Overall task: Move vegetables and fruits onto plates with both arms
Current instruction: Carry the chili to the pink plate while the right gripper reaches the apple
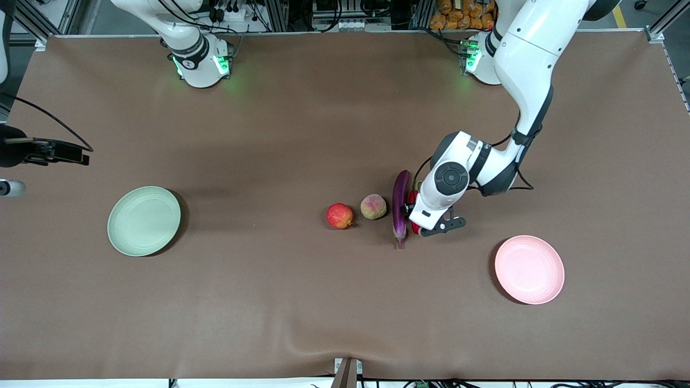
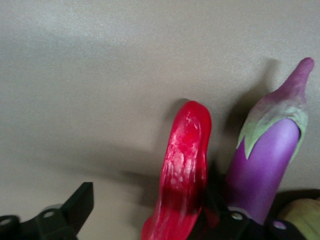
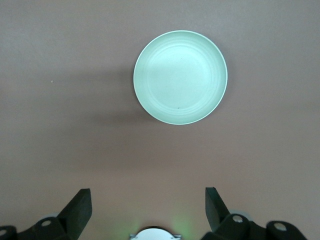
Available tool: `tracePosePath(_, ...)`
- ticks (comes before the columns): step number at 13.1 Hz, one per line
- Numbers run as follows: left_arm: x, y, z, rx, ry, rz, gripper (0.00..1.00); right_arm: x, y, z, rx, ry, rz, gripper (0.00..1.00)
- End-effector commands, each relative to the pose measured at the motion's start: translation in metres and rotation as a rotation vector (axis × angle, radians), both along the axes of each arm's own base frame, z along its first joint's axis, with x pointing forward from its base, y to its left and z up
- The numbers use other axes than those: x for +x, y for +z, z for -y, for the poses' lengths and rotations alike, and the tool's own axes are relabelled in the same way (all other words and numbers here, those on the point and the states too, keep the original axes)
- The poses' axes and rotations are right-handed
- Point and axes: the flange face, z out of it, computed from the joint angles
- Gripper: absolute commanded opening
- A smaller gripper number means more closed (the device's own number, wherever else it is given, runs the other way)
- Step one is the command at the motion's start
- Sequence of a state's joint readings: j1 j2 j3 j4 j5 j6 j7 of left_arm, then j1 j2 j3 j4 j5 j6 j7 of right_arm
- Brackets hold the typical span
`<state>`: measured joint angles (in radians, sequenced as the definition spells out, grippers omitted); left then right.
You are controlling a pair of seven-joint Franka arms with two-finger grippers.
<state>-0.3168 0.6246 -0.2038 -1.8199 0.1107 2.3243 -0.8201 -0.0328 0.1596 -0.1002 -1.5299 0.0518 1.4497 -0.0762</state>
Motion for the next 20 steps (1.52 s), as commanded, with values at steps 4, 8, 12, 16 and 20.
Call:
tracePosePath(4, 0.004, -0.001, -0.007, 0.007, 0.008, 0.018, 0.00, 0.006, -0.009, -0.095, -0.001, -0.210, -0.047, 1.00)
tracePosePath(8, 0.029, 0.067, -0.066, 0.040, 0.051, 0.020, 0.00, 0.021, -0.050, -0.183, -0.013, -0.408, -0.077, 1.00)
tracePosePath(12, 0.070, 0.131, -0.164, 0.032, 0.082, 0.070, 0.00, 0.020, -0.097, -0.283, -0.040, -0.541, -0.009, 1.00)
tracePosePath(16, 0.107, 0.142, -0.244, 0.015, 0.084, 0.100, 0.00, 0.009, -0.170, -0.405, -0.029, -0.701, 0.063, 1.00)
tracePosePath(20, 0.134, 0.102, -0.304, -0.001, 0.084, 0.083, 0.00, -0.003, -0.234, -0.477, 0.030, -0.820, 0.148, 1.00)
